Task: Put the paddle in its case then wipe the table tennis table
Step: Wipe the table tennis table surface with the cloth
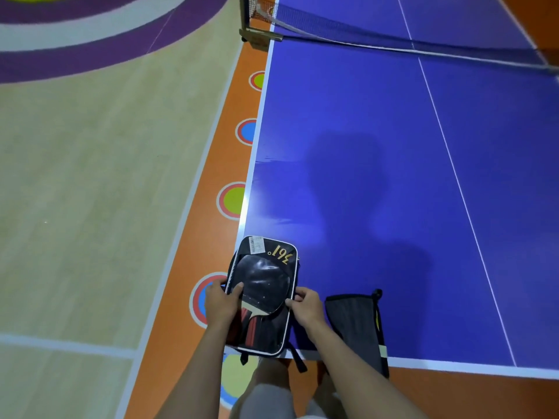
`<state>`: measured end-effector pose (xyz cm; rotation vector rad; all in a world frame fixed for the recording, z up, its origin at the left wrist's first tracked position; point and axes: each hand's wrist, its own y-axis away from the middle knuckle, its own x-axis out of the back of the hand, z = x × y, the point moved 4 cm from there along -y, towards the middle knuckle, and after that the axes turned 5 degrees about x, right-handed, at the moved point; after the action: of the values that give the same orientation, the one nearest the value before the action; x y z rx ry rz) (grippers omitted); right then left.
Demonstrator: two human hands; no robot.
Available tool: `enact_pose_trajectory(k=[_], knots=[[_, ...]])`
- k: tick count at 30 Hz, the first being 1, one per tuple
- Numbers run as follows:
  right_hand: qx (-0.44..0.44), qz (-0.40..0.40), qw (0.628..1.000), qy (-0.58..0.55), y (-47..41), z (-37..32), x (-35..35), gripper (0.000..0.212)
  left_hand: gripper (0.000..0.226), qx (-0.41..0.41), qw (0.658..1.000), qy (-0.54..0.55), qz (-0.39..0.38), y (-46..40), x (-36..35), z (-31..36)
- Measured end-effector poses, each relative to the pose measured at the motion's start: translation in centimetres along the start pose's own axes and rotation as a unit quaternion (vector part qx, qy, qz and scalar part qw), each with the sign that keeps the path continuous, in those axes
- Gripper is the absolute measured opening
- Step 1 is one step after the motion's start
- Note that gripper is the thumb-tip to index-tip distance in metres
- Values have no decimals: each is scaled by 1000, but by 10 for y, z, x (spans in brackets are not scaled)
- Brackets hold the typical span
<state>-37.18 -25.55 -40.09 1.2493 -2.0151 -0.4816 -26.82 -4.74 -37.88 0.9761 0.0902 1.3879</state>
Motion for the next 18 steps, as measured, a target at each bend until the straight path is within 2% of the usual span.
enact_pose_trajectory(k=[3, 5, 10, 13, 18], knots=[[-2, -1, 999, -41, -3, 4, 1, 28, 17, 36, 998, 37, -36, 0, 8, 4], [2, -5, 997, -71, -6, 6, 5, 26, 20, 66, 993, 71, -62, -4, 10, 3], [30, -10, 992, -126, -11, 4, 42, 27, 34, 76, 988, 105, -88, 5, -4, 16], [52, 10, 987, -149, -20, 5, 84, 30, 35, 54, 987, 112, -106, 16, -35, 41], [73, 78, 984, -145, -29, 24, 189, 39, 19, 24, 980, 115, -163, 56, -124, 88]])
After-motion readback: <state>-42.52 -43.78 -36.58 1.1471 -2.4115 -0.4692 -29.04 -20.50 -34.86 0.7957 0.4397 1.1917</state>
